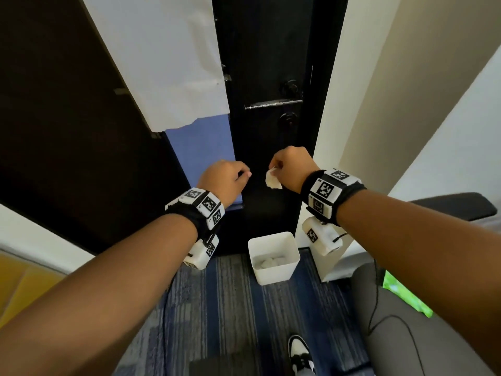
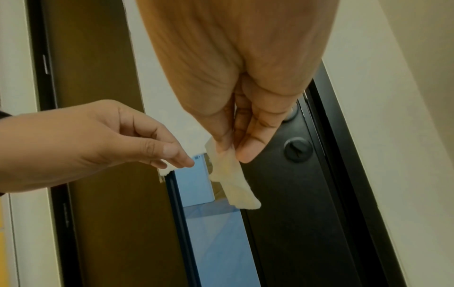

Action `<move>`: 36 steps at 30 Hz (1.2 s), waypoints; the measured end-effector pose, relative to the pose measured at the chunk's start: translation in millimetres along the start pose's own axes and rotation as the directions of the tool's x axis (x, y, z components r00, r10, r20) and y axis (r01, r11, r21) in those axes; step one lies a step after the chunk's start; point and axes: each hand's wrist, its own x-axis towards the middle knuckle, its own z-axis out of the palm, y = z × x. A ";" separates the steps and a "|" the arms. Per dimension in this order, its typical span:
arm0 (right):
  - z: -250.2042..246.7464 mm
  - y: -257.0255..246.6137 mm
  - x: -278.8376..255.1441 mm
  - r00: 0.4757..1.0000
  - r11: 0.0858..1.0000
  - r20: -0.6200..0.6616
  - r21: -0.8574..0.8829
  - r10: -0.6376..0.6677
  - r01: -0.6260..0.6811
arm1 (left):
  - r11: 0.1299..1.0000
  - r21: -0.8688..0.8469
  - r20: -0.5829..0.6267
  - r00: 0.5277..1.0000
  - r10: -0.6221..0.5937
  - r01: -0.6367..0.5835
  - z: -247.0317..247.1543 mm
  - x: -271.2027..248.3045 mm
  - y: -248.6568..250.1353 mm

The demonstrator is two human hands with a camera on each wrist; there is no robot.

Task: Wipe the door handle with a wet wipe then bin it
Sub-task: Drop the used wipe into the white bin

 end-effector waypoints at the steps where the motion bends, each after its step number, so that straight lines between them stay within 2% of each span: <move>1: 8.6 8.5 1.5 1.000 1.000 0.005 0.008 0.015 -0.015 | 1.000 0.000 0.024 1.000 -0.018 0.018 11.6 -0.3 -6.7; 4: 38.6 38.7 8.4 0.998 0.998 0.030 0.023 0.055 -0.055 | 0.998 0.012 0.092 0.994 -0.065 0.064 49.0 0.6 -25.3; 10: 109.3 104.5 18.6 0.972 0.984 0.156 0.020 0.174 -0.179 | 0.989 0.097 0.196 0.972 -0.131 0.114 133.2 -5.8 -57.3; 16: 187.1 165.6 15.9 0.936 0.959 0.226 0.027 0.270 -0.283 | 0.980 0.110 0.343 0.919 -0.193 0.165 218.7 -18.5 -85.0; 20: 230.2 198.9 14.5 0.903 0.942 0.286 0.011 0.319 -0.336 | 0.973 0.086 0.399 0.887 -0.233 0.216 265.3 -27.4 -101.8; 27: 287.5 240.4 17.6 0.862 0.920 0.347 -0.006 0.369 -0.392 | 0.969 0.115 0.422 0.872 -0.247 0.218 322.9 -30.4 -125.8; 36: 333.5 258.2 43.3 0.831 0.910 0.392 -0.046 0.396 -0.412 | 0.955 0.189 0.418 0.861 -0.290 0.230 350.3 -13.4 -143.1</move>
